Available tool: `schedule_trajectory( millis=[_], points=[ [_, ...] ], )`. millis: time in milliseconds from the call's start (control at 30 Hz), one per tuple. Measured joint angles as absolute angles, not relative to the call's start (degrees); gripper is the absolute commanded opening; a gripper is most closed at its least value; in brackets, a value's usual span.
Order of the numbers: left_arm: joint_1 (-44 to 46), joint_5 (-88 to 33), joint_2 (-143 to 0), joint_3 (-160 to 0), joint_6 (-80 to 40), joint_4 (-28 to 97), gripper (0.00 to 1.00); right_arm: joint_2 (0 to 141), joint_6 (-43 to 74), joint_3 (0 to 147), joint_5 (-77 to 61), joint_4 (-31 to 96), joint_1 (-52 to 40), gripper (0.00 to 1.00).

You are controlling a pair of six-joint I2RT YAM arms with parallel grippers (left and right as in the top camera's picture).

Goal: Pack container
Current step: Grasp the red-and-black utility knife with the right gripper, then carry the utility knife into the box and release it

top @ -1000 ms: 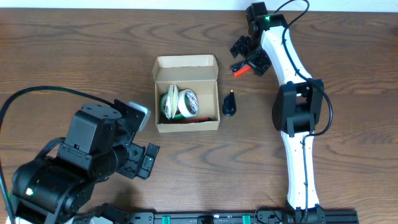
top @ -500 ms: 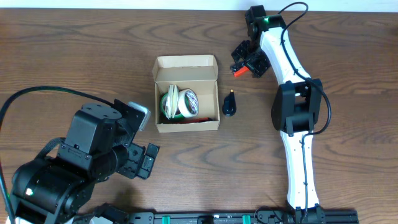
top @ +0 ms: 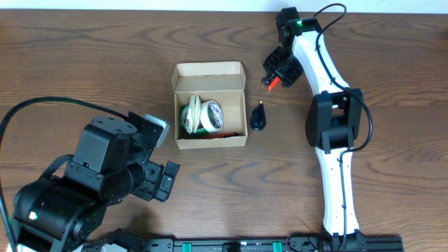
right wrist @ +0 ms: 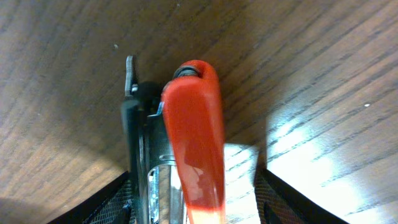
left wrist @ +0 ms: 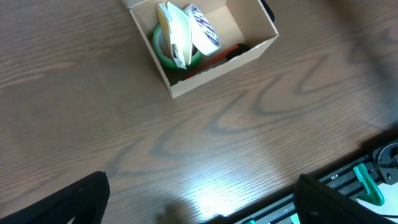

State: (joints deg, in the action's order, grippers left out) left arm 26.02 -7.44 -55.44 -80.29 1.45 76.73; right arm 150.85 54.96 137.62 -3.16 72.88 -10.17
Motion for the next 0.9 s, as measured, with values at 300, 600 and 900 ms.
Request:
schedule_trajectory(
  millis=[300,600,900],
  points=[
    [26.0,-7.4,-55.4,-80.3,1.5,76.7,0.95,150.5,54.8,136.7,-2.3,73.0,-10.2,0.34],
    [26.0,-7.5,-55.4,-80.3,1.5,76.7,0.95,150.2,53.5,136.6,-2.3,73.5,-10.0,0.10],
    [26.0,-7.5,-55.4,-80.3,1.5,76.7,0.95,145.7,45.3,134.4,-2.6,76.6,-10.1,0.01]
  ],
)
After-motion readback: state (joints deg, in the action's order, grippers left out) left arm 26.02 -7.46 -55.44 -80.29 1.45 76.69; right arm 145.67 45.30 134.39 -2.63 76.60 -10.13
